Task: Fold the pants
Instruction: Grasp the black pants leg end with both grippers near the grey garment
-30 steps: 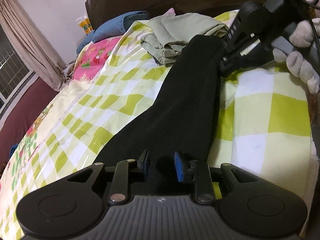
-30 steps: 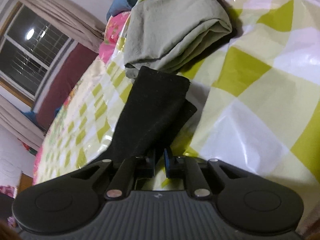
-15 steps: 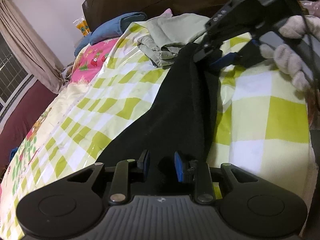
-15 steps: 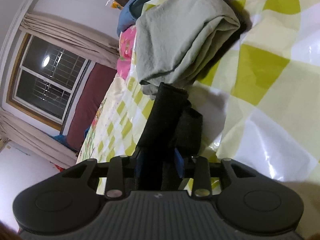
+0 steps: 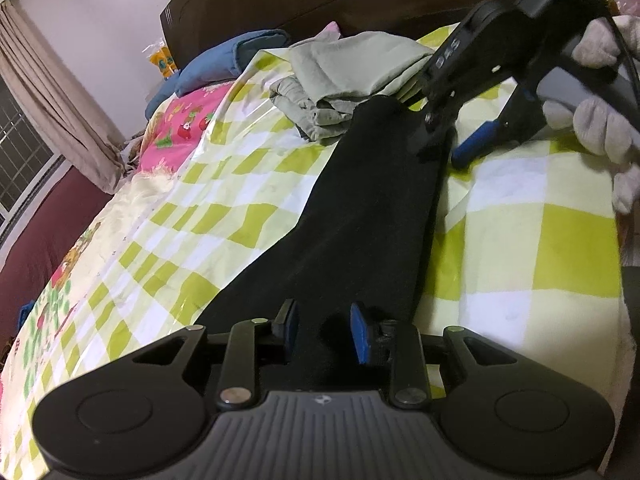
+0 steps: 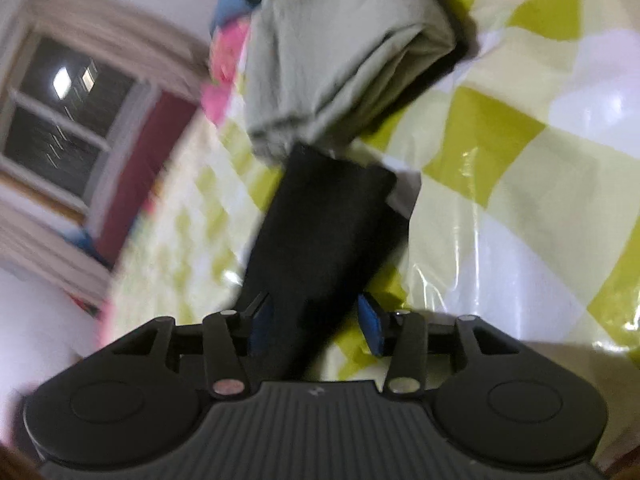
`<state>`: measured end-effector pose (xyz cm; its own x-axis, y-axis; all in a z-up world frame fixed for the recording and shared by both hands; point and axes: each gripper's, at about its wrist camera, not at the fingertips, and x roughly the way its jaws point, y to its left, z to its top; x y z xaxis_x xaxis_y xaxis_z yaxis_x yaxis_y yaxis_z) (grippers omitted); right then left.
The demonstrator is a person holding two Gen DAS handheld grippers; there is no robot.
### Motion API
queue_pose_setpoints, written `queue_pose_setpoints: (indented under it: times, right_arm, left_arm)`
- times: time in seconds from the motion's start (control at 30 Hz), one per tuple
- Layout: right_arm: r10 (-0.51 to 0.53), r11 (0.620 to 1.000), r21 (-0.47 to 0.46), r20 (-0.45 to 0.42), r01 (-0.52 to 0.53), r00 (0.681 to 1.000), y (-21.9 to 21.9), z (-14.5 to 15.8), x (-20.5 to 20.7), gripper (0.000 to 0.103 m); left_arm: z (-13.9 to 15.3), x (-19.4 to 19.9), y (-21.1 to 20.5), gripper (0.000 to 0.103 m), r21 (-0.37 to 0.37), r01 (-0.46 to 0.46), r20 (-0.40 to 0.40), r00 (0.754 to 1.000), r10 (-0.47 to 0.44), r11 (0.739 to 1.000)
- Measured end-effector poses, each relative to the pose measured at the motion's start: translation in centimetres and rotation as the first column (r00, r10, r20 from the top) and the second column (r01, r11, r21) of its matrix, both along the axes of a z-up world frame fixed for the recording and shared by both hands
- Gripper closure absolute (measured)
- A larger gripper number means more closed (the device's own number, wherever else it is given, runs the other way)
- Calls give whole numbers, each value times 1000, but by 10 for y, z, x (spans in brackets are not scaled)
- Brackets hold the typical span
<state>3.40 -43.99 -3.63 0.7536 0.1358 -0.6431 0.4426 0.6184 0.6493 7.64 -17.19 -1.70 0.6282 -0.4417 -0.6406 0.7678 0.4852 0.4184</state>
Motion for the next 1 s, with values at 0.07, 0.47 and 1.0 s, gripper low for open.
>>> queue_pose_setpoints:
  times: [0.07,0.47,1.0]
  right_arm:
    - [-9,1000,-13,-2,9,1000,6,1,3,46]
    - [-161,980,150,227,129,961,-6,-10,-9,43]
    - [-120,989,109,201,99,972,-21,-30,29,76]
  left_arm:
    - [1,0,0,57,-10,1,-5,1000,-1,1000]
    - [-3,1,1,55,-19,-6,-18,1000,5,1000]
    - [-10,1,-15,55,2,22,-31,999,-22,1000]
